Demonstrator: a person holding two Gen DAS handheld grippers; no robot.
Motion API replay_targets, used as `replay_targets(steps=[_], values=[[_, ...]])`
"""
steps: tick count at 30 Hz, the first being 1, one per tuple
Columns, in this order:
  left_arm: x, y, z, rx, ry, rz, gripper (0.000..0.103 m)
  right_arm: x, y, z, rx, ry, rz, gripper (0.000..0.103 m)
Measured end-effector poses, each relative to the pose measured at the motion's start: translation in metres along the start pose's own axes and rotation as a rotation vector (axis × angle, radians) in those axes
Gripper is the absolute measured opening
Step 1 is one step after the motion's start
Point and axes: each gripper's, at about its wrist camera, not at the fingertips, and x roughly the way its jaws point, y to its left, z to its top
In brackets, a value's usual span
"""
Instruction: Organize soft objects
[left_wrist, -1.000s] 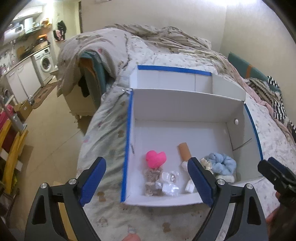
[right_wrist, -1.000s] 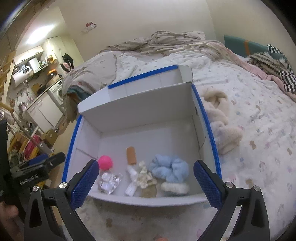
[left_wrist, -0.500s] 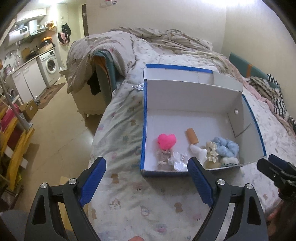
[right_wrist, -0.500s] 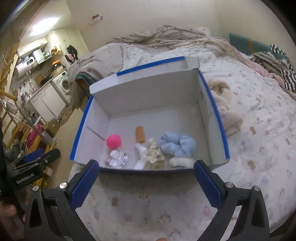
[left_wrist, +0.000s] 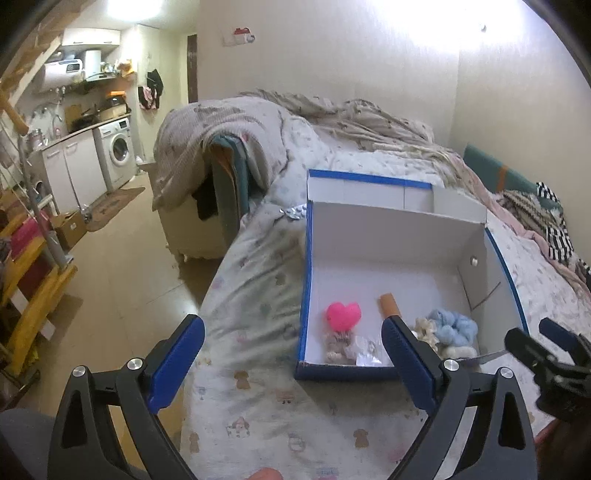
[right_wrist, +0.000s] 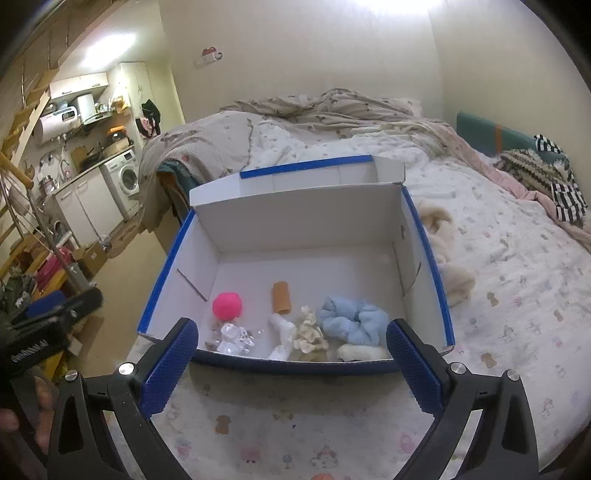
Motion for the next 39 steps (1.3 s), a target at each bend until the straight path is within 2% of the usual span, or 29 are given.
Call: replay_targets(steps=[11,39], values=[[0.010,-0.005,-0.005,0.013,0.041,-0.026,0.096,0.008,0.001,-0.003,-0.009,0.014,-0.038,0.103],[0.016,-0.010,-0.010,0.024,0.073,-0.057,0.096,0.007,-0.003,0.000,0.006,0.006,-0.035,0.103]])
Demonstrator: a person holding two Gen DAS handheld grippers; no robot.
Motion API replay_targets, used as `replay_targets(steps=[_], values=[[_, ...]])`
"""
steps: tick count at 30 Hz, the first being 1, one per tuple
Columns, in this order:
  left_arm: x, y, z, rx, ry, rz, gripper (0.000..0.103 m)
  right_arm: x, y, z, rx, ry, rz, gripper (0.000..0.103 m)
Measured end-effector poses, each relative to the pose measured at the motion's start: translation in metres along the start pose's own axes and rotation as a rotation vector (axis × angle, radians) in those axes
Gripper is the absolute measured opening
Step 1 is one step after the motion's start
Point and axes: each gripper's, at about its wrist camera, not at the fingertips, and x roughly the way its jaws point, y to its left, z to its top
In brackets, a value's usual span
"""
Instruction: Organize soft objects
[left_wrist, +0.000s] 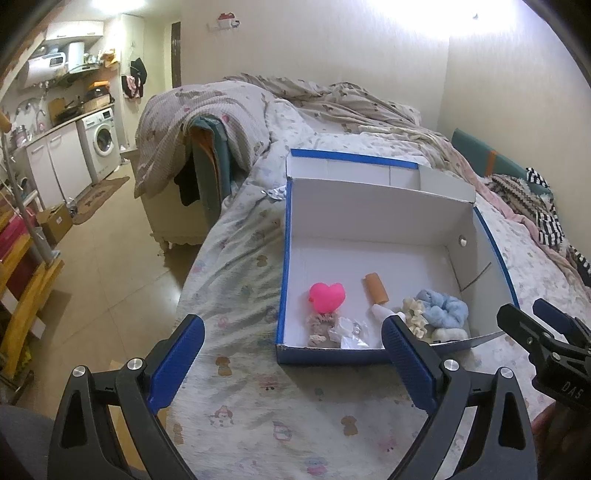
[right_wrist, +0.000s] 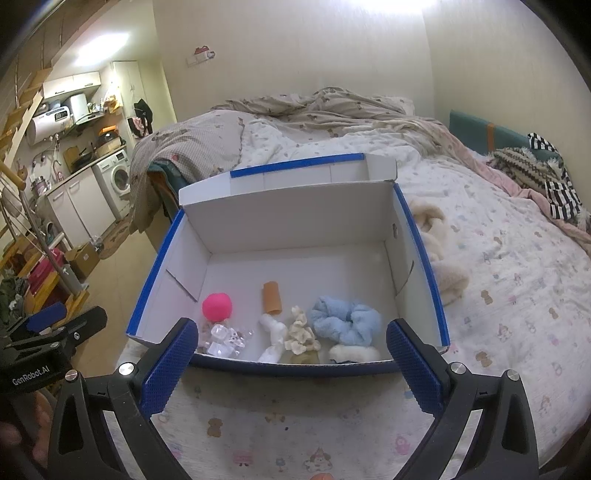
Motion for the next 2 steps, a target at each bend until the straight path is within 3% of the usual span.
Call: replay_targets(steps=[2], values=[[0.0004,0.0002,0.0001,-0.001,0.000,0.000,0.096,0.0000,0.0000,0.0000,0.001,0.000,-0.001,0.103]])
